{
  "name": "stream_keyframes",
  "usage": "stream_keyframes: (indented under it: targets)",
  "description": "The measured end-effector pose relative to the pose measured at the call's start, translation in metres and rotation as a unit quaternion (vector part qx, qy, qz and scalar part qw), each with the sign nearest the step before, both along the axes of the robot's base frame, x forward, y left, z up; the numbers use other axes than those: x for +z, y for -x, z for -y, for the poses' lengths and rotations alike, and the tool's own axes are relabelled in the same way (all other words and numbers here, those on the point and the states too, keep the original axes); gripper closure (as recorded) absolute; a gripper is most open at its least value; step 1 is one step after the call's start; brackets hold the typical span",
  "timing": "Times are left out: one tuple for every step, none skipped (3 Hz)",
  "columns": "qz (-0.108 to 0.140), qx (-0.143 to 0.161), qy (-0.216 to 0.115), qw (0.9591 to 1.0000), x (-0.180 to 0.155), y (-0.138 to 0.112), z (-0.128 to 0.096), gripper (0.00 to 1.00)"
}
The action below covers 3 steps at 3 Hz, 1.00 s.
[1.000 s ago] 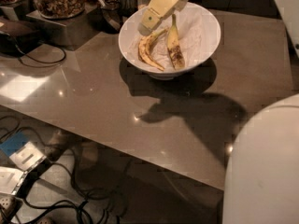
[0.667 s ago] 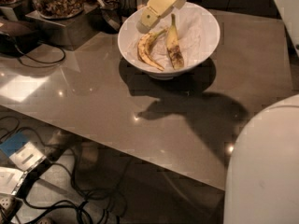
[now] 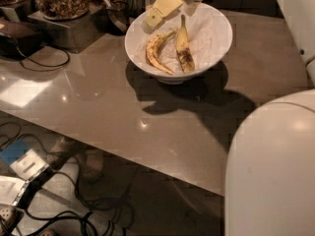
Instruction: Pick banana from white bowl
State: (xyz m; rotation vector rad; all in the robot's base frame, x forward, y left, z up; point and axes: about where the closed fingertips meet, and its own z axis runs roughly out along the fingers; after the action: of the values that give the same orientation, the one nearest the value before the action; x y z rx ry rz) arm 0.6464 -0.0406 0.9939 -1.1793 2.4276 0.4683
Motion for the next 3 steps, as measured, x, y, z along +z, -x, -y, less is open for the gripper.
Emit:
stream_keyframes:
  targets:
    - [-0.025,-0.051,0.018,0.9982,-0.020,-0.016,0.010,0.00]
    - [-0.020,-0.055,0.012,0.9982,-0.020,-0.021,0.006,0.00]
    - [-0.030,-0.074,0.003,0.9968,-0.028,-0.029,0.009,0.00]
